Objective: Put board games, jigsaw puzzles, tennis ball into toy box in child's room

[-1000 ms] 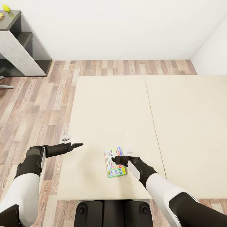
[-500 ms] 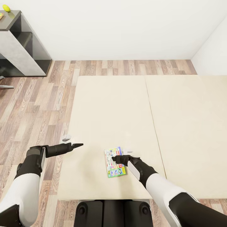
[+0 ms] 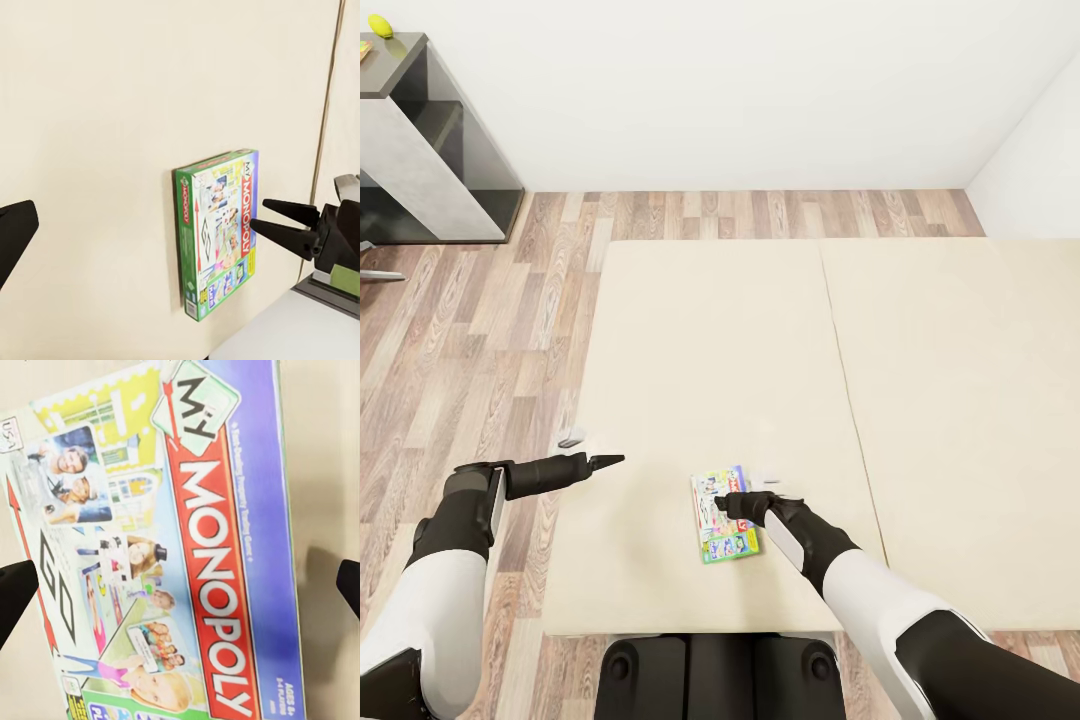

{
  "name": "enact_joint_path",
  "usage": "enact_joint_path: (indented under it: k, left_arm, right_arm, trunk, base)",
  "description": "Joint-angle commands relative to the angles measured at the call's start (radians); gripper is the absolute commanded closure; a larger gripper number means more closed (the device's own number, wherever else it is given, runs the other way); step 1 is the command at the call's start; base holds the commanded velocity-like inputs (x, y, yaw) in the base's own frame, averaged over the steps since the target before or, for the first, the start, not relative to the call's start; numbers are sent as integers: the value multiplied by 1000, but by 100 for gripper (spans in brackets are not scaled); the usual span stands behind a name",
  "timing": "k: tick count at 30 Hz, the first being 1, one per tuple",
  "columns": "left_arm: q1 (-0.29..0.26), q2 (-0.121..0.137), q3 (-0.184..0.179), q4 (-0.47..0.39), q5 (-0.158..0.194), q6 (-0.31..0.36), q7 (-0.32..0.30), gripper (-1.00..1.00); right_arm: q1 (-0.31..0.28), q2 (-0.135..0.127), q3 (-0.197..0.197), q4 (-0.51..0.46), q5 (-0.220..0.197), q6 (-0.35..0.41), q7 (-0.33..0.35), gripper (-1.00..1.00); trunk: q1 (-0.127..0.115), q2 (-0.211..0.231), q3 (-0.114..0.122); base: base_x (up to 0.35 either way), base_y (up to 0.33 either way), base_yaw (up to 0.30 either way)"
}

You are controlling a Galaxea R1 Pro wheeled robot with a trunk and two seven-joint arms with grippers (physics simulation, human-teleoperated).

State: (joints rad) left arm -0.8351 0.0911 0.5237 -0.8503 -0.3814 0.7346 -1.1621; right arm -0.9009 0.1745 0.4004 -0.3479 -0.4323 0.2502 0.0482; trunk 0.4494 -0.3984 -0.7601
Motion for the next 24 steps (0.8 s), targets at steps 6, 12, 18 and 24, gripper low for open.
enact_joint_path:
  k: [6, 12, 18, 24]
  left_arm:
    - [-1, -1, 4, -1, -10, 8, -10, -100]
    - [-1, -1, 5, -1, -12, 8, -10, -100]
    - [-1, -1, 4, -1, -14, 8, -10, -100]
    - [-1, -1, 4, -1, -13, 7, -10, -100]
  right_arm:
    - [-1, 0, 2, 0, 0, 3, 1, -100]
    - [-1, 0, 2, 0, 0, 3, 1, -100]
    - [0, 0, 2, 0, 0, 3, 1, -100]
    - [-1, 0, 2, 0, 0, 3, 1, -100]
  trunk:
    - [1, -2, -1]
    - [1, -2, -1]
    - [1, -2, -1]
    - [1, -2, -1]
  base:
    - [0, 0, 0]
    - [0, 0, 0]
    - [0, 11, 0]
    - [0, 89, 0]
